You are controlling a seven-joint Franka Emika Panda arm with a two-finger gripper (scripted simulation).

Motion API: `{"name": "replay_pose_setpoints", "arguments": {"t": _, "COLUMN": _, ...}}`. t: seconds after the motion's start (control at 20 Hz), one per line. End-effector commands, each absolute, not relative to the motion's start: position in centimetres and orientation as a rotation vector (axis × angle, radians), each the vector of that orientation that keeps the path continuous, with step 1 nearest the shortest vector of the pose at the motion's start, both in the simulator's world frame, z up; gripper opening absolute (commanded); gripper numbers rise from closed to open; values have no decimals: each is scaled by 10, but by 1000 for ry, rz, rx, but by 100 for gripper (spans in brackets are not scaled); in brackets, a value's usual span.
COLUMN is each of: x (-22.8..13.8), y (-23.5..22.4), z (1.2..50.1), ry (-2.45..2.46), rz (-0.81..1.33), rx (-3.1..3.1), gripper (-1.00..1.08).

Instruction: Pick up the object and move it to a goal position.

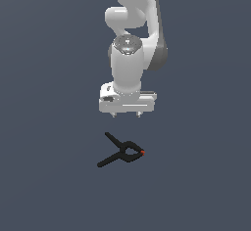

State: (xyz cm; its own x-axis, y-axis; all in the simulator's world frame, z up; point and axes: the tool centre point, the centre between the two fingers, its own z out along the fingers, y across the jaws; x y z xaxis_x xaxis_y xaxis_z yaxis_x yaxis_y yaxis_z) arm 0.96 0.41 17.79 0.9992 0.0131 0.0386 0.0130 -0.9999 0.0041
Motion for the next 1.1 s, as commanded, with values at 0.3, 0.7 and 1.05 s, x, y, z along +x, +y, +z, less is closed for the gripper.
{"name": "replay_pose_setpoints", "arguments": {"t": 0.3, "x": 11, "y": 19, "z": 180, "ry": 55, "rz": 75, "rx": 3149, "gripper": 28}}
{"name": "replay_pose_setpoints", "arguments": {"t": 0.7, "x": 12, "y": 18, "z": 178, "ry": 75, "rz": 76, "rx": 3151, "gripper": 28}}
{"name": "replay_pose_setpoints", "arguments": {"t": 1.05, "x": 13, "y": 12, "z": 169, "ry": 162, "rz": 82, "rx": 3159, "gripper": 28}}
